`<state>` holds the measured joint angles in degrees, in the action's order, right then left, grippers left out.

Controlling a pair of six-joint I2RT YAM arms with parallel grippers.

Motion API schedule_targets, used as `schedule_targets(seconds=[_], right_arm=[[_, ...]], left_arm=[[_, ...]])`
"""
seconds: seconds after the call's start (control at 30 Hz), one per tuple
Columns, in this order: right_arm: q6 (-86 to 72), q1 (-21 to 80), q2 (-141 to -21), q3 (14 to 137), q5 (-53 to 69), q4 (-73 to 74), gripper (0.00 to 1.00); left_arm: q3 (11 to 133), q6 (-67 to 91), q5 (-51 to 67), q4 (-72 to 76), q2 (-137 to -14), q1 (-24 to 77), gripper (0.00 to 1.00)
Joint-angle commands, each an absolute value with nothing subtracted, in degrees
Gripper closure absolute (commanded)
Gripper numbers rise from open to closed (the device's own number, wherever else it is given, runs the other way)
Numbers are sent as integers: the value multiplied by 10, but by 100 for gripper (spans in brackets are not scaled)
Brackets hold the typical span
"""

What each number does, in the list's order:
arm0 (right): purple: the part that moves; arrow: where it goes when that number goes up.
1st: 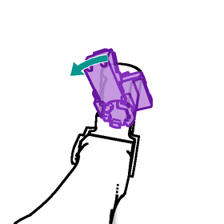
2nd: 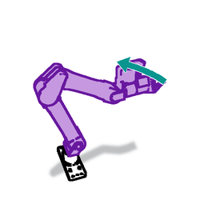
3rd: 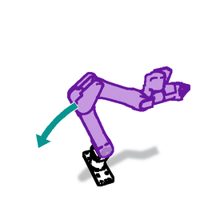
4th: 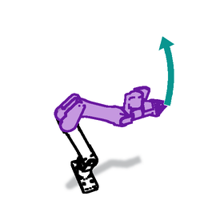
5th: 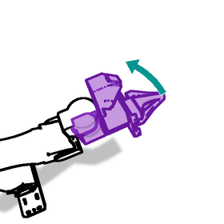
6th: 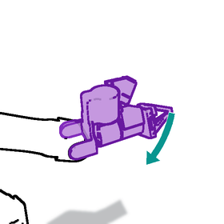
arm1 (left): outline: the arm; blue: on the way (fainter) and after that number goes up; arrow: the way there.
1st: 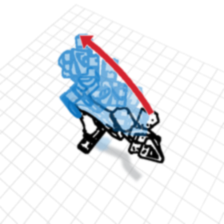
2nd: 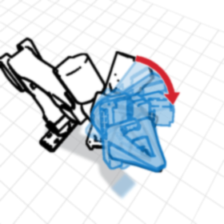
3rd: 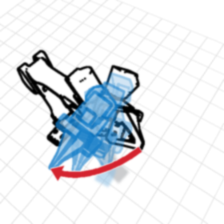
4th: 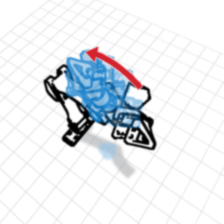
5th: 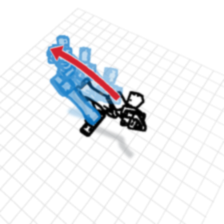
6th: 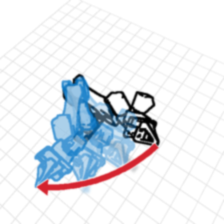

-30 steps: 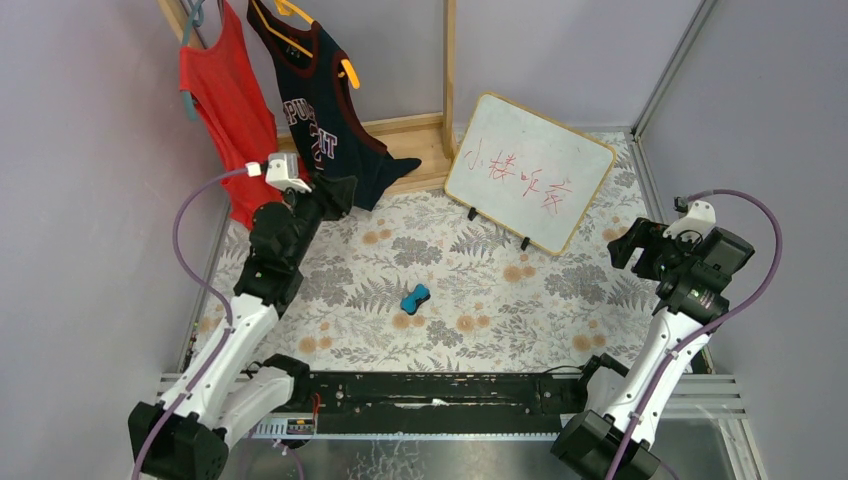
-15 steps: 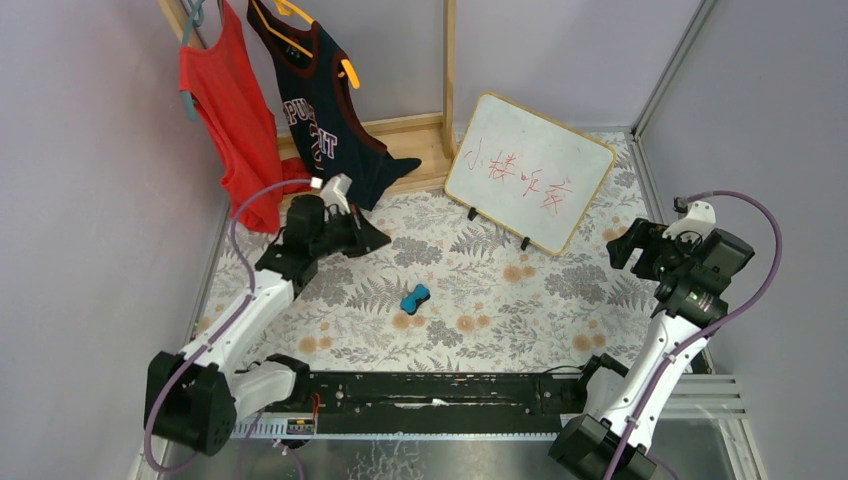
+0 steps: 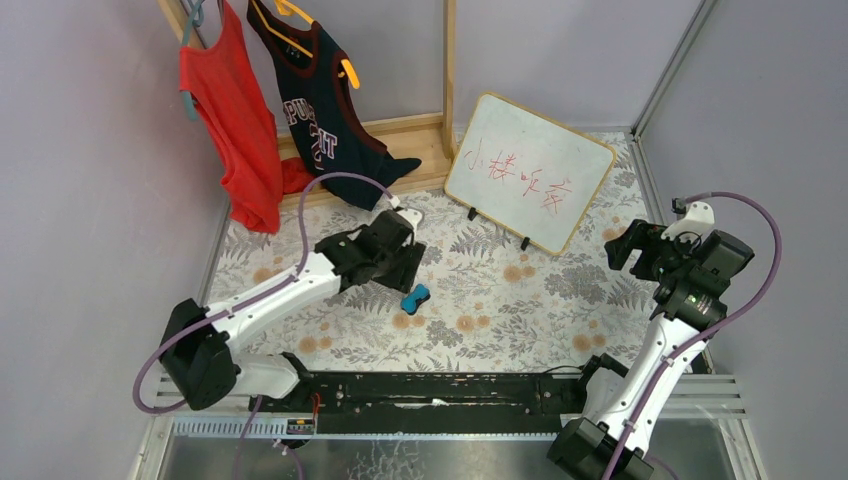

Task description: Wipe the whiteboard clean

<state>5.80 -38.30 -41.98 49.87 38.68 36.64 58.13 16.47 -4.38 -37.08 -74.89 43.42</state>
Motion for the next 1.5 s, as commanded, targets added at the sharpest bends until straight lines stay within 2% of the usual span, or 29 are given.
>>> schedule_targets(seconds=[0.0,0.2,0.33,0.57,0.8,1.47], right_arm=[[71,-384,-410,507,404,363,12],[75,-384,-405,508,408,364,10],[78,-384,-409,508,417,365,9],[80,-383,-414,509,416,368,9],[82,-383,-419,509,417,369,8],[84,-383,-420,508,415,369,8]], left_arm=[[582,98,-116,-427,-769,467,36],[579,62,-110,-416,-767,488,28],[587,36,-98,-394,-768,493,26],[549,-6,-77,-332,-821,497,27],[583,-30,-70,-343,-896,496,27],[602,-53,-4,-322,-942,493,31]])
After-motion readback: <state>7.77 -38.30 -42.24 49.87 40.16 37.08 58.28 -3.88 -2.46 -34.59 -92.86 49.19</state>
